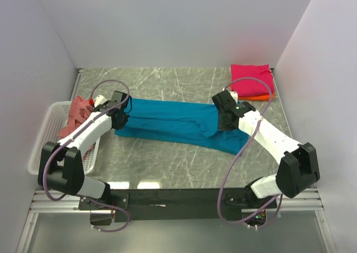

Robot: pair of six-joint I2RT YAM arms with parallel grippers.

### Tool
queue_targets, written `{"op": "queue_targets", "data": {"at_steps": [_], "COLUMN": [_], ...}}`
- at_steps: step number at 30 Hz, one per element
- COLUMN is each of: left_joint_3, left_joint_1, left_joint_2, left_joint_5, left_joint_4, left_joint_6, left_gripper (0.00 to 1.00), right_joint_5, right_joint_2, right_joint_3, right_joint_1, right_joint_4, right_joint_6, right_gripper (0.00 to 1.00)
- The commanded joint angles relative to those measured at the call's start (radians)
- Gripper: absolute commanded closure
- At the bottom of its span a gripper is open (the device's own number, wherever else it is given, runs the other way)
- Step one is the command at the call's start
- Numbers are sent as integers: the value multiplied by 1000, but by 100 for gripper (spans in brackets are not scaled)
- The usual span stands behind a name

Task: Fold and stack the t-shirts
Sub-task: Fold the tshirt

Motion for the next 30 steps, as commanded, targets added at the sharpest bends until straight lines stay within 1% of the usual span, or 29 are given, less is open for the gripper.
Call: {"op": "queue_targets", "data": {"at_steps": [1, 8, 12, 14, 16, 19, 20, 22, 24, 25, 27, 28, 29, 30], "left_joint_3": [60, 138, 178, 197, 209, 227, 237, 247, 275, 284, 313, 318, 329, 330], "left_joint_1": [8, 16, 31, 39, 53, 71, 76, 88, 97, 103, 103, 103, 102, 100], "left_joint_2": [30, 122, 176, 206, 239, 279, 289, 318, 340, 360, 369, 371, 366, 360], "left_joint_5": [-30, -47, -47, -49, -32, -15, -6, 2, 10, 11, 4, 8, 8, 10], "left_joint_4": [34, 57, 62, 60, 57, 58, 57, 54, 36, 29, 19, 16, 17, 28], "left_joint_6": [36, 53, 60, 59, 60, 63, 62, 63, 63, 66, 69, 72, 82, 88], "left_gripper": [99, 99, 99, 99, 99, 99, 99, 99, 93, 79, 65, 51, 44, 38], "right_joint_5": [26, 26, 16, 16, 19, 5, 5, 16, 37, 40, 72, 88, 100, 112], "right_joint_2": [29, 147, 249, 285, 340, 432, 487, 541, 625, 648, 699, 711, 716, 710], "right_joint_3": [63, 190, 265, 303, 330, 414, 472, 564, 633, 665, 744, 765, 794, 797], "right_joint_1": [-22, -70, -94, -96, -99, -116, -119, -120, -122, -123, -125, -126, -128, -130], "right_joint_4": [45, 83, 86, 97, 115, 116, 106, 82, 39, 25, 7, -3, -10, -12], "right_joint_6": [-48, -102, -142, -182, -261, -324, -346, -363, -364, -363, -337, -320, -286, -271], "right_gripper": [100, 100, 100, 100, 100, 100, 100, 99, 87, 75, 64, 61, 57, 46]}}
